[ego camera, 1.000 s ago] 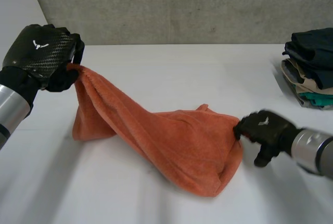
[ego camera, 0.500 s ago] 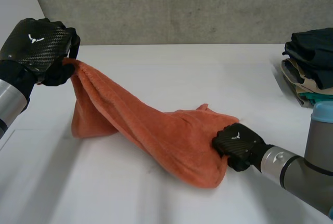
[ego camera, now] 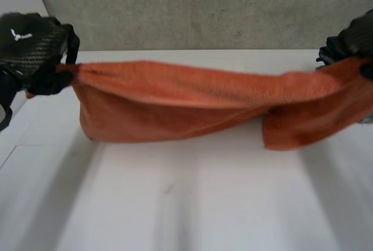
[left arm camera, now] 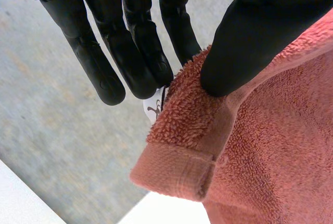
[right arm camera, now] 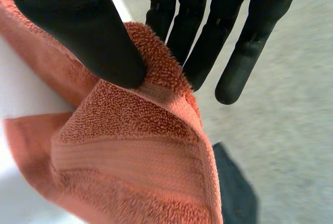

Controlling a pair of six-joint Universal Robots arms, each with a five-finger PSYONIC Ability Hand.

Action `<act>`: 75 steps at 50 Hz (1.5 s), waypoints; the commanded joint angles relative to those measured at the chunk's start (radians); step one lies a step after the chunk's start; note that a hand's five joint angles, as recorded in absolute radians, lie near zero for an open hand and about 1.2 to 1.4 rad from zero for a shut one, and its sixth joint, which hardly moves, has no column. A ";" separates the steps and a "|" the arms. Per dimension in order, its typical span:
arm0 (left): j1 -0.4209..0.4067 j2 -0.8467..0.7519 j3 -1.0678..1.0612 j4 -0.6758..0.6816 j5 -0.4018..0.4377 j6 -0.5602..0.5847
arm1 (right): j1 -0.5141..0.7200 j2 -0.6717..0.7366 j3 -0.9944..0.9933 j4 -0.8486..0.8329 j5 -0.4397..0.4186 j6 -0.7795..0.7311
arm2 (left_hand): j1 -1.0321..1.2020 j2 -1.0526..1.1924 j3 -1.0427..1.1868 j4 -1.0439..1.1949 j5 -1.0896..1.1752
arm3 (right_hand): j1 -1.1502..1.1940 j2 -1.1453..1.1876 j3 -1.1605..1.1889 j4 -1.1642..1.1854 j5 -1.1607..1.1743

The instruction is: Fold the laundry.

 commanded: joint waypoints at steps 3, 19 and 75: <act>-0.016 -0.291 0.111 0.007 -0.024 0.031 | 0.184 0.330 -0.084 -0.030 0.246 -0.073 | 0.280 0.197 0.200 0.196 0.265 | 0.288 0.216 0.201 0.195 0.257; -0.108 -0.842 0.885 0.464 -0.207 0.251 | 0.230 0.600 -0.435 -0.933 0.375 0.022 | 0.280 0.197 0.200 0.196 0.265 | 0.288 0.216 0.201 0.195 0.257; -0.065 -0.699 0.096 0.455 -0.225 0.261 | 0.113 0.734 -0.072 -0.458 0.157 0.571 | 0.280 0.197 0.200 0.196 0.265 | -0.641 -0.714 -0.728 -0.735 -0.672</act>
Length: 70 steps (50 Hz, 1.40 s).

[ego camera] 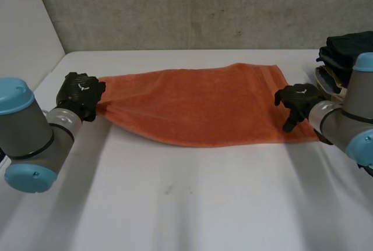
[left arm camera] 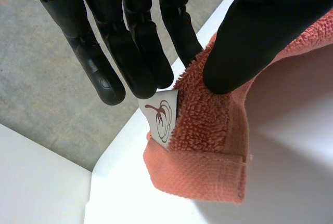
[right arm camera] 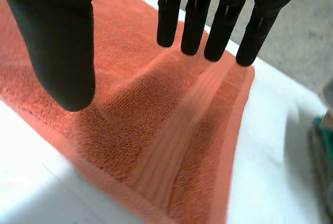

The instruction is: Fold the laundry.

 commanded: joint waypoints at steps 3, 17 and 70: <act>0.010 -0.003 0.015 0.003 0.000 -0.001 | -0.052 -0.001 0.047 0.008 -0.020 0.107 | 0.280 0.196 0.199 0.196 0.265 | -0.076 -0.060 -0.062 -0.057 -0.030; 0.021 -0.005 0.031 0.002 0.000 -0.001 | -0.086 0.053 0.070 -0.011 -0.065 -0.166 | 0.280 0.196 0.199 0.196 0.265 | 0.036 0.051 0.049 0.054 0.081; 0.010 0.220 -0.061 -0.202 -0.008 0.038 | -0.112 -0.275 0.209 0.179 -0.051 -0.453 | 0.280 0.196 0.199 0.196 0.265 | 0.860 0.875 0.873 0.879 0.905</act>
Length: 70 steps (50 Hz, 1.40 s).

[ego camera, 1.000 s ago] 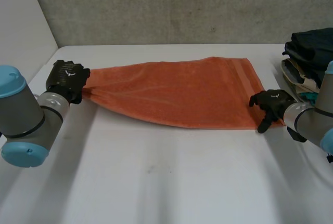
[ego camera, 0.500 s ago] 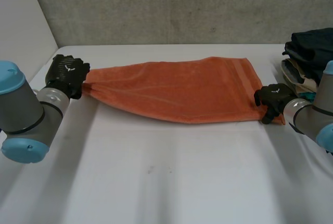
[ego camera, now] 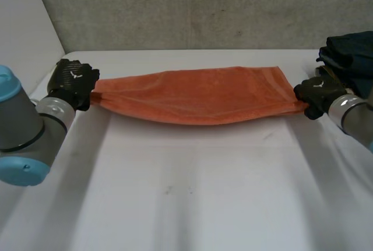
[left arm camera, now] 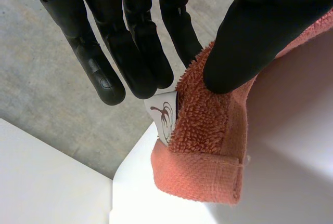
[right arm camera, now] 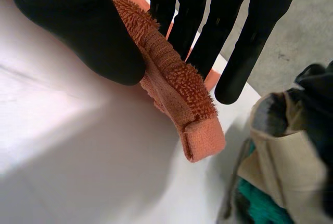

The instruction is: Fold the laundry.

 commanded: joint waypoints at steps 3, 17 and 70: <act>0.014 0.240 -0.141 -0.316 -0.002 0.084 | -0.060 -0.282 0.238 0.306 0.050 -0.350 | 0.281 0.196 0.199 0.196 0.265 | 0.286 0.217 0.202 0.196 0.240; 0.025 0.303 -0.290 -0.496 0.004 0.276 | -0.118 -0.417 0.401 0.342 0.164 -0.558 | 0.281 0.196 0.199 0.196 0.265 | 0.286 0.217 0.202 0.196 0.240; -0.245 -0.075 -0.009 -0.074 -0.148 0.059 | -0.092 -0.264 0.442 -0.114 -0.002 -0.056 | -0.941 -1.026 -1.023 -1.026 -0.957 | -0.936 -1.005 -1.020 -1.025 -0.982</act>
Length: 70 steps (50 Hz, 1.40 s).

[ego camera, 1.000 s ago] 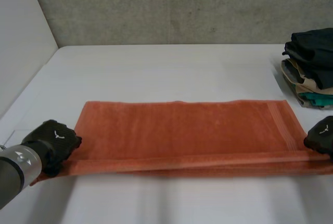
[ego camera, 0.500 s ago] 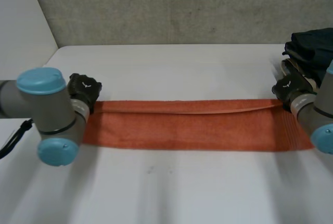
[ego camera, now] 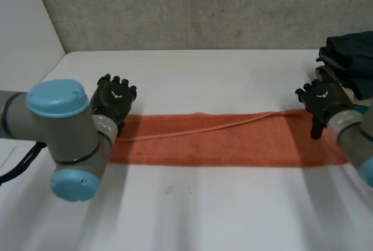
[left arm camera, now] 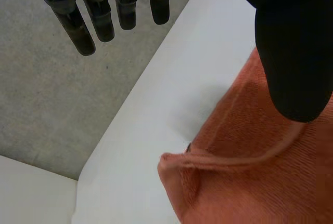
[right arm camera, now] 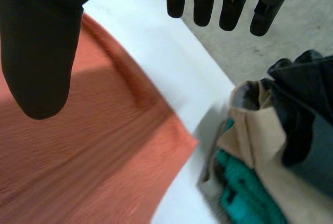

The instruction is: Fold the laundry.

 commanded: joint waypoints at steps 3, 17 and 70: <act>0.018 0.076 -0.151 0.010 0.166 0.005 | -0.154 -0.138 0.168 0.158 -0.166 0.008 | -0.017 -0.028 -0.035 -0.028 -0.049 | -0.065 -0.045 -0.045 -0.041 -0.051; 0.156 -0.176 0.069 0.022 0.208 0.049 | -0.163 -0.133 0.208 0.147 -0.198 0.008 | 0.028 0.017 0.010 0.016 -0.004 | -0.061 -0.040 -0.041 -0.036 -0.046; 0.047 -0.295 0.256 0.036 0.341 -0.095 | -0.198 -0.132 0.285 0.085 -0.224 -0.009 | 0.090 0.079 0.071 0.078 0.057 | 0.218 0.239 0.238 0.243 0.232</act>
